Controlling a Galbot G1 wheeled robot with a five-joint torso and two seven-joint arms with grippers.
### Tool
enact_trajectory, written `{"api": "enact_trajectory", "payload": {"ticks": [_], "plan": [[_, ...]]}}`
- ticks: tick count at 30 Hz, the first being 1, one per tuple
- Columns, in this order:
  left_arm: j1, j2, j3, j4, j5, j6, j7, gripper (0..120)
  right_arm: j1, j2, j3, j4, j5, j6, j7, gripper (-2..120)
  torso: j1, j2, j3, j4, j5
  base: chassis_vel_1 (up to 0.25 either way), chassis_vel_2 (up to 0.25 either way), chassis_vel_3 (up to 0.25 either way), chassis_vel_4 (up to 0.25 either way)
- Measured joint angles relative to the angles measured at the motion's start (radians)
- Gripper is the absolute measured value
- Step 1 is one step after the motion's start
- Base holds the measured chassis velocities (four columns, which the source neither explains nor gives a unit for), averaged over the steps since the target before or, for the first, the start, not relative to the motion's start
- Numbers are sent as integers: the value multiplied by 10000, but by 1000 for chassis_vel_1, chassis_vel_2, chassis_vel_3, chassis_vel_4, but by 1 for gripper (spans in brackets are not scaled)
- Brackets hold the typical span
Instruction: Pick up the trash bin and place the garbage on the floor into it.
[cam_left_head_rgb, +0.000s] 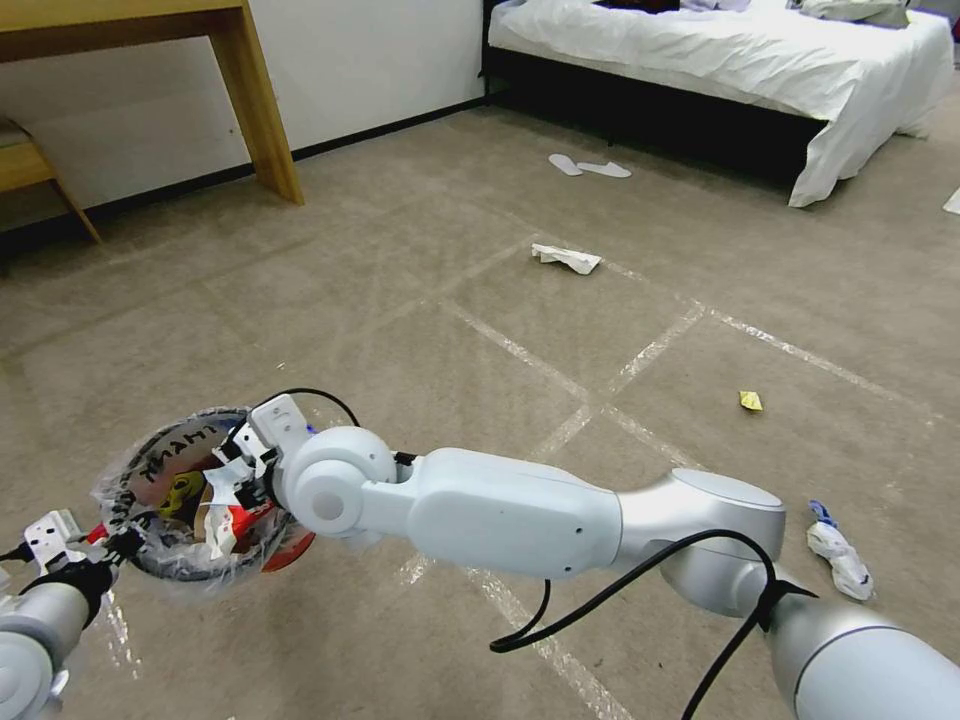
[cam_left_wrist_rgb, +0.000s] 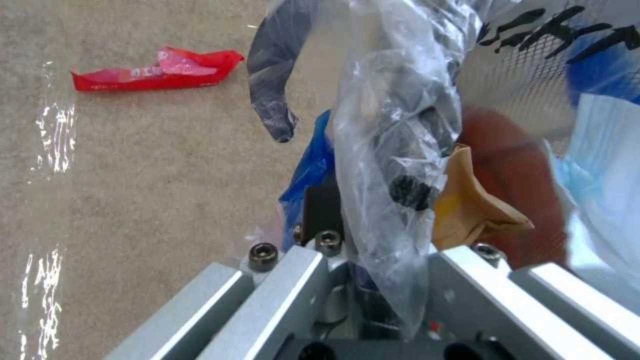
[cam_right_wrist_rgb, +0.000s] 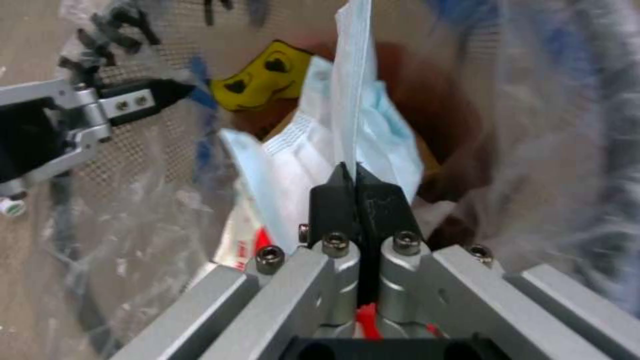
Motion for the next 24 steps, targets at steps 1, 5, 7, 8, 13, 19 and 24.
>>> {"api": "enact_trajectory", "payload": {"ticks": [1, 5, 7, 8, 13, 19, 24], "plan": [[0, -8, -5, 2, 0, -3, 3, 0, 1, 63, -41, -36, -34, 12, 0, 0, 0, 0, 0, 0, 0, 0, 0, 0, 0], [14, -25, -24, 2, 0, -16, 18, 0, 0, 118, -79, -32, -63, 16, 43, 0, 0, 0, 0, 0, 0, 0, 0, 0, 0], [23, -31, -35, 2, 0, -21, 26, 0, 5, 88, -85, 37, -64, -2, 73, 9, 0, 0, 0, 0, 2, 0, 0, 0, 0], [23, -31, -35, 2, 0, -21, 26, 0, 5, 88, -85, 37, -64, -2, 73, 9, 0, 0, 0, 0, 2, 0, 0, 0, 0], [16, -47, -19, 7, 6, -23, 35, 0, 11, -145, -58, 316, -55, -42, 227, 30, 0, 0, 0, -1, 3, 0, 0, 0, 0], [17, -52, 0, 65, 25, -23, 35, 0, 12, -348, -2, 602, -32, -108, 410, 52, 0, 0, 0, -1, 3, 0, 0, 0, 0], [45, -67, 2, 74, 41, -24, 48, 0, 10, -405, 73, 746, -56, -123, 500, 69, 0, 0, 0, 0, 2, 0, 0, 0, 0]]}}
